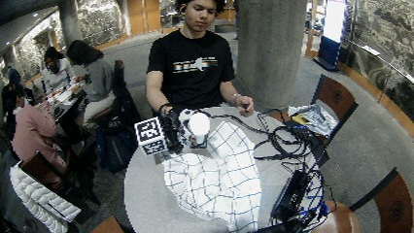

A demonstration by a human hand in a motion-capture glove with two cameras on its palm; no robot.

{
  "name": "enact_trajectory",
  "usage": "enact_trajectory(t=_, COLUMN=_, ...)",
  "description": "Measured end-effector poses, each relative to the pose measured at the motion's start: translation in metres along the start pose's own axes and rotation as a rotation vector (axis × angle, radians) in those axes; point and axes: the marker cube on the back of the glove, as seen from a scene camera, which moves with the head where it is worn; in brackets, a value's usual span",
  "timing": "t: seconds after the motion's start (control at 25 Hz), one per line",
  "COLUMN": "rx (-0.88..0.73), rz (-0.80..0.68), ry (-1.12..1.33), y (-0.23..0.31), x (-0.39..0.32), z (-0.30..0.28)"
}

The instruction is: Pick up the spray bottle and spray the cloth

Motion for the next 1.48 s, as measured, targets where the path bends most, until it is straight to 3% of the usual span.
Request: enact_trajectory(t=1.48, rx=-0.012, rz=0.083, ry=-0.099, y=-0.0052, x=0.0070, z=0.0045)
